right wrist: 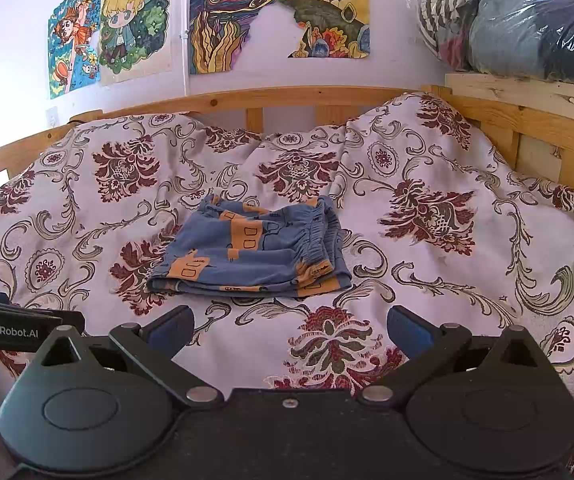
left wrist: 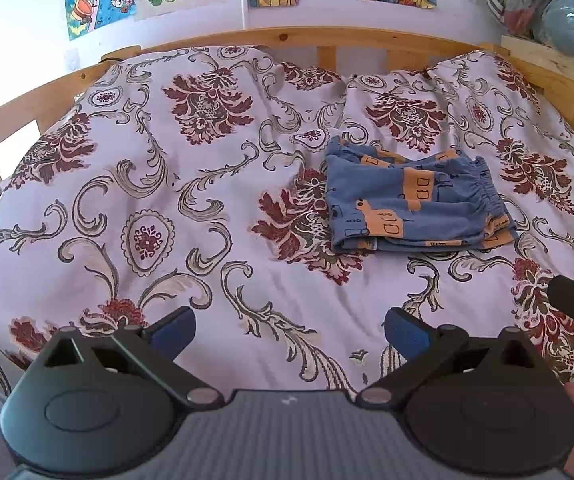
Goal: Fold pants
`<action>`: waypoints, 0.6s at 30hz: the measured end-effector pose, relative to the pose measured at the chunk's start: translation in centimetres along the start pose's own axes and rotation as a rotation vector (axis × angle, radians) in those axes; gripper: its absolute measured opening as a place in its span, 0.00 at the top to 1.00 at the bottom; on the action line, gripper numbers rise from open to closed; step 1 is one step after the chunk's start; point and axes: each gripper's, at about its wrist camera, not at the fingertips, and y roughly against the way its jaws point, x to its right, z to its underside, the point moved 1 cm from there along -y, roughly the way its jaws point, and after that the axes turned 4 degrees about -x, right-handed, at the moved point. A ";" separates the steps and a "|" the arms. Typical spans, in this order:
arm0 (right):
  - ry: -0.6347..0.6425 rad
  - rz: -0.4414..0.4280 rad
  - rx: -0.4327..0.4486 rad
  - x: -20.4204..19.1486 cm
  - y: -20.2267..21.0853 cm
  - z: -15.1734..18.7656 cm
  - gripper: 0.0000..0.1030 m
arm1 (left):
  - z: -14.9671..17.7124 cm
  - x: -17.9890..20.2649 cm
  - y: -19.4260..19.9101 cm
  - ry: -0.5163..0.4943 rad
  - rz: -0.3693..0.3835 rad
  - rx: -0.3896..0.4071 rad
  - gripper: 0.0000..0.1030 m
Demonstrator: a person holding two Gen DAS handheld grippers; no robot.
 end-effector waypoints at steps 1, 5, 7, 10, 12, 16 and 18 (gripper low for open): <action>0.000 0.000 0.000 0.0 0.0 0.0 0.01 | 0.0 0.0 0.0 0.000 0.000 0.000 0.00; 0.000 0.000 0.000 0.0 0.0 0.0 0.01 | 0.0 -0.1 0.0 0.003 0.001 -0.003 0.00; 0.000 0.000 -0.001 0.0 0.0 0.0 0.01 | 0.0 -0.1 0.0 0.002 -0.002 -0.004 0.00; 0.000 0.000 -0.001 0.0 0.0 0.0 0.01 | 0.0 -0.1 0.0 0.002 -0.002 -0.004 0.00; 0.000 -0.001 -0.001 -0.1 0.0 0.0 0.01 | 0.0 -0.1 0.0 0.002 -0.003 -0.005 0.00; -0.001 -0.001 -0.001 -0.1 0.1 0.0 0.01 | 0.1 -0.1 -0.1 0.006 -0.005 -0.008 0.00; 0.000 -0.001 -0.001 0.0 0.0 0.0 0.01 | 0.1 -0.1 -0.1 0.008 -0.005 -0.010 0.00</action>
